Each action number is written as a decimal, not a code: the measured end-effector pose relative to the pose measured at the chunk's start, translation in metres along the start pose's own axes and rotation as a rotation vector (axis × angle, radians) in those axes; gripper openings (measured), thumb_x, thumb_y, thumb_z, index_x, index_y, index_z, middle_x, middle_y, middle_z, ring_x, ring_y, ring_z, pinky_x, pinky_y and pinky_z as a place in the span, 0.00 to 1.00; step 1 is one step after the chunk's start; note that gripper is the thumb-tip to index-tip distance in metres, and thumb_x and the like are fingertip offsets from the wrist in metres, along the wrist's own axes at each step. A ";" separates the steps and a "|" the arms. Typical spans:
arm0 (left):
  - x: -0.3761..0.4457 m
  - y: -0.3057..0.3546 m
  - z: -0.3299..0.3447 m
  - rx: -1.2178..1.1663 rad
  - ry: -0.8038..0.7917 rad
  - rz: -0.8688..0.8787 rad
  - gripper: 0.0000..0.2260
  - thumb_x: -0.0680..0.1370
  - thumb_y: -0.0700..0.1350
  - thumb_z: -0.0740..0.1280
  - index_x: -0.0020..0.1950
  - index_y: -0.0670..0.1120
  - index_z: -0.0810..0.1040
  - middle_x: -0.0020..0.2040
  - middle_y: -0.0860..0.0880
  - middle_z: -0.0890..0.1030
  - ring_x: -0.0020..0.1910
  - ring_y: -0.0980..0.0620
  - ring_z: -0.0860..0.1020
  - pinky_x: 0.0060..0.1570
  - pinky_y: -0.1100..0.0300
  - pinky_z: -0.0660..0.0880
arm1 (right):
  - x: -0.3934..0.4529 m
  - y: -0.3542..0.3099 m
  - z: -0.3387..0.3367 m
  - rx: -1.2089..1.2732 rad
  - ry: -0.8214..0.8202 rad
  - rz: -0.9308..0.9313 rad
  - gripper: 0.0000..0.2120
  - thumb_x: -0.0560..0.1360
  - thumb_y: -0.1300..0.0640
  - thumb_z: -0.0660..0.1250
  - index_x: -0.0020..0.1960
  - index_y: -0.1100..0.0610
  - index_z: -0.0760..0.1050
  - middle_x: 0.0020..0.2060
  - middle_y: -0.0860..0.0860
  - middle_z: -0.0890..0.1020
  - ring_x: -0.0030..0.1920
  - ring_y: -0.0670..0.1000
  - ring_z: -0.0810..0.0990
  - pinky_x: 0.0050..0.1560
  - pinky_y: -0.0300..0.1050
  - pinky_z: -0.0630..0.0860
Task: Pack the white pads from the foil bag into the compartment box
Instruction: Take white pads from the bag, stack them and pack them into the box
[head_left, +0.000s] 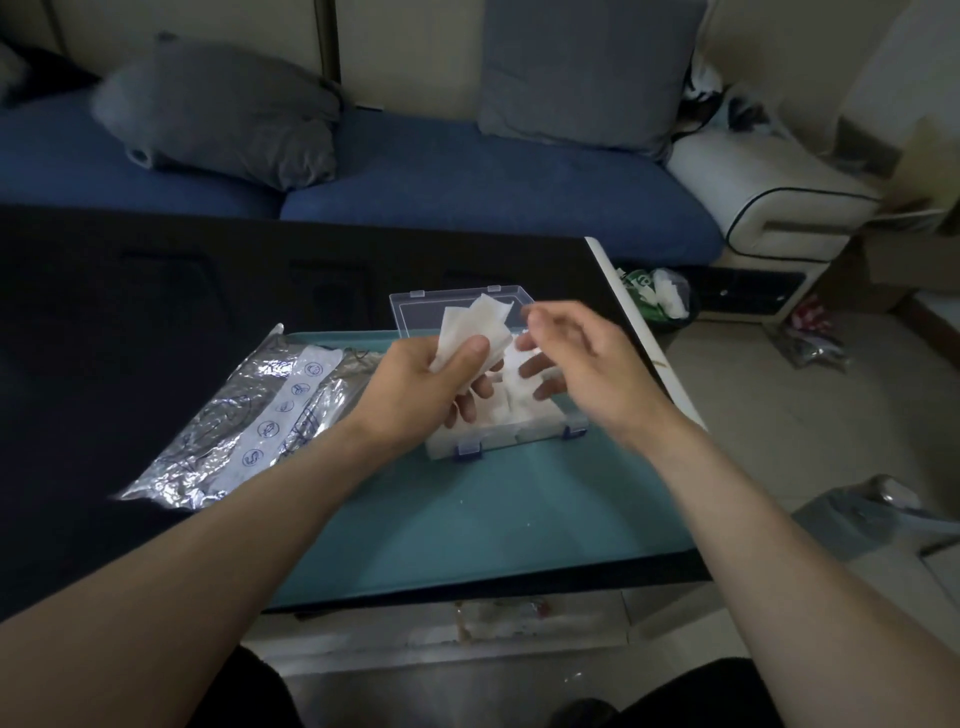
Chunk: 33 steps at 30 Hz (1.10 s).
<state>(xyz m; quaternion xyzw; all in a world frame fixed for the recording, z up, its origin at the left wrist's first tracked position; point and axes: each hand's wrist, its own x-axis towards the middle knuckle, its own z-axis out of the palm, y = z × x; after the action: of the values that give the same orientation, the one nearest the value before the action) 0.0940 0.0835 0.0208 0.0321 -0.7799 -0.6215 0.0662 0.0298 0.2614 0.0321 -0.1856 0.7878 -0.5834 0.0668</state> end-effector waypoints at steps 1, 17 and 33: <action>-0.001 0.002 -0.001 -0.033 -0.039 -0.007 0.14 0.83 0.47 0.63 0.44 0.40 0.81 0.33 0.50 0.83 0.28 0.53 0.77 0.30 0.61 0.75 | -0.005 0.000 0.002 0.049 -0.073 0.013 0.11 0.80 0.51 0.67 0.57 0.56 0.80 0.46 0.53 0.84 0.43 0.50 0.84 0.41 0.45 0.81; -0.014 0.007 0.000 -0.286 -0.102 -0.063 0.11 0.83 0.42 0.61 0.52 0.36 0.78 0.38 0.39 0.83 0.36 0.45 0.82 0.38 0.56 0.79 | -0.024 -0.013 0.023 -0.102 0.071 -0.110 0.11 0.68 0.53 0.81 0.40 0.55 0.80 0.36 0.48 0.84 0.37 0.47 0.83 0.41 0.42 0.80; -0.005 0.004 -0.003 -0.424 0.010 -0.193 0.05 0.79 0.37 0.67 0.47 0.36 0.81 0.42 0.39 0.84 0.39 0.46 0.82 0.43 0.57 0.82 | -0.019 -0.015 0.008 0.197 0.137 0.102 0.08 0.71 0.64 0.77 0.42 0.57 0.78 0.36 0.55 0.86 0.40 0.54 0.85 0.50 0.54 0.83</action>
<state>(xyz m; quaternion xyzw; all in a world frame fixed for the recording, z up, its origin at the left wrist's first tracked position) 0.0997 0.0819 0.0255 0.0951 -0.6249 -0.7747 0.0154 0.0533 0.2572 0.0416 -0.0976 0.7377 -0.6653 0.0602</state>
